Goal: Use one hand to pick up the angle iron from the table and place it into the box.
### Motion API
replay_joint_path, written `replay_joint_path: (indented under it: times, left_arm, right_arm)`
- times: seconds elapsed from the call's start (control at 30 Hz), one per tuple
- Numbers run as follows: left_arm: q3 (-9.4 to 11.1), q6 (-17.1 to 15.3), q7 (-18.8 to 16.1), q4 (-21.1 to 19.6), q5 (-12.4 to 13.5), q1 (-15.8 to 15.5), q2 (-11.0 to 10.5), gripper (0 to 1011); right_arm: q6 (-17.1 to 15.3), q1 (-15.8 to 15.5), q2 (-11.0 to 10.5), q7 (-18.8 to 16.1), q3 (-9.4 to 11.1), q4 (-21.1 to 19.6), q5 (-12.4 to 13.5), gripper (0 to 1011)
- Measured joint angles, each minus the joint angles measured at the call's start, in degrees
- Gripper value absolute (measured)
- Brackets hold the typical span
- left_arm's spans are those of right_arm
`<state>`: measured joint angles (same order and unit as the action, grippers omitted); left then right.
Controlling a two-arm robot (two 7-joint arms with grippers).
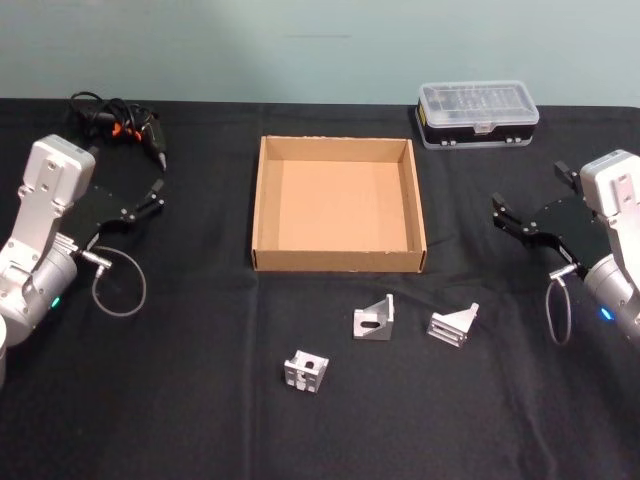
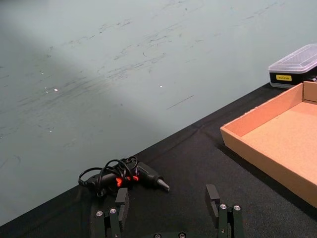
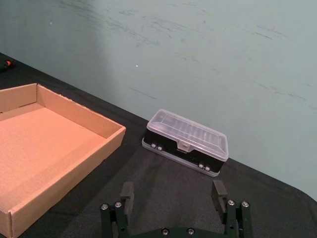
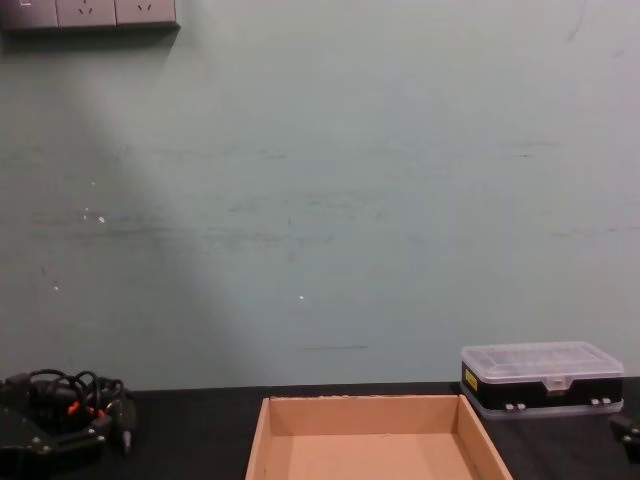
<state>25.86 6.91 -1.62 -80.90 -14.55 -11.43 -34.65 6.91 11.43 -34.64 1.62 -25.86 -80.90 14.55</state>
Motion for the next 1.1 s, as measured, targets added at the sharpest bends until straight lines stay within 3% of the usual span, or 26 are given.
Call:
replay_joint_path:
  times: [1.1]
  left_arm:
    - [0.0,0.0,0.0,0.0,0.0,0.0,0.0,1011]
  right_arm:
    - [0.0,0.0,0.0,0.0,0.0,0.0,0.0,1004]
